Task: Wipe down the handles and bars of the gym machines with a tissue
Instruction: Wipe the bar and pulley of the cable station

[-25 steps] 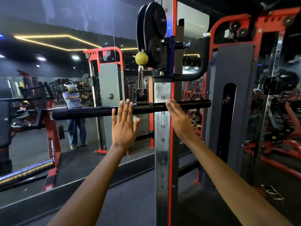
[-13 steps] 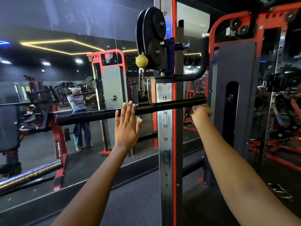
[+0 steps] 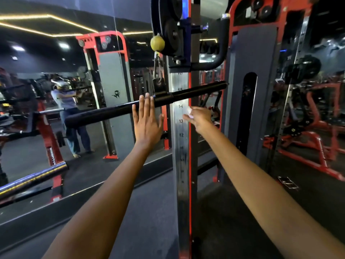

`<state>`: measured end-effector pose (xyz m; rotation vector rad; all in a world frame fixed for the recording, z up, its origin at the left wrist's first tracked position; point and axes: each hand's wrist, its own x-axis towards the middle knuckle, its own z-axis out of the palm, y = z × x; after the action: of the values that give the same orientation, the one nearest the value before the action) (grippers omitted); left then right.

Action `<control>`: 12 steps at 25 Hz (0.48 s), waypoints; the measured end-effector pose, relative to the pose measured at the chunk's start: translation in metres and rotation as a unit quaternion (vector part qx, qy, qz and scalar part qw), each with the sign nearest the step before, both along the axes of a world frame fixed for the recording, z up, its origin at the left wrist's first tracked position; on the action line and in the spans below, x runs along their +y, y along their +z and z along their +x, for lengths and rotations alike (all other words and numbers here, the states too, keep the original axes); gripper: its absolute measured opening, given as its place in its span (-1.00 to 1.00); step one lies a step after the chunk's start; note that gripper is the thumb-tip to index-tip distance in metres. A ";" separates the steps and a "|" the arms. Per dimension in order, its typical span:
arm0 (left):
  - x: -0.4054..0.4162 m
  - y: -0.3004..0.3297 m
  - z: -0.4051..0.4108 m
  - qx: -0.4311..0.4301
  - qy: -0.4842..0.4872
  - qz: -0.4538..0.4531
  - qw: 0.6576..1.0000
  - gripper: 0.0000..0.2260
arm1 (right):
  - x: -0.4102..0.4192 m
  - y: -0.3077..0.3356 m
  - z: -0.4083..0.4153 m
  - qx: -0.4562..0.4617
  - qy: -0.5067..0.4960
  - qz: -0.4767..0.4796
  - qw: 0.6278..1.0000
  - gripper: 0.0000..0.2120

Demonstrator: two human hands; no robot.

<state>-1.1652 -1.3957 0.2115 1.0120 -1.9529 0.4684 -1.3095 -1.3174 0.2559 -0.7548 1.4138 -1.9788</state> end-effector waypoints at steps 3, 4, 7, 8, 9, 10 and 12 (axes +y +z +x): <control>0.035 -0.016 -0.012 0.019 -0.088 0.040 0.995 -0.48 | 0.046 -0.022 -0.021 0.214 -0.123 0.076 0.966 -0.75; 0.050 -0.028 -0.017 0.023 -0.110 0.077 0.991 -0.50 | 0.063 -0.034 -0.026 0.275 -0.145 0.096 0.946 -0.78; 0.100 -0.069 -0.032 -0.026 -0.116 0.190 0.975 -0.57 | 0.119 -0.075 -0.039 0.384 -0.189 0.170 0.888 -0.94; 0.118 -0.083 -0.037 -0.047 -0.114 0.220 0.968 -0.60 | 0.139 -0.088 -0.042 0.413 -0.198 0.211 0.864 -0.90; 0.136 -0.095 -0.042 -0.064 -0.118 0.244 0.960 -0.63 | 0.157 -0.103 -0.046 0.440 -0.197 0.253 0.839 -0.86; 0.155 -0.107 -0.046 -0.074 -0.123 0.262 0.954 -0.66 | 0.176 -0.117 -0.049 0.459 -0.185 0.293 0.818 -0.84; 0.185 -0.128 -0.050 -0.082 -0.128 0.282 0.947 -0.69 | 0.207 -0.143 -0.053 0.478 -0.152 0.347 0.792 -0.82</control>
<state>-1.2148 -1.2107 0.0840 1.0612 -2.3962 -0.1762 -1.3624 -1.1104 0.1132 -1.2768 2.7719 -1.0074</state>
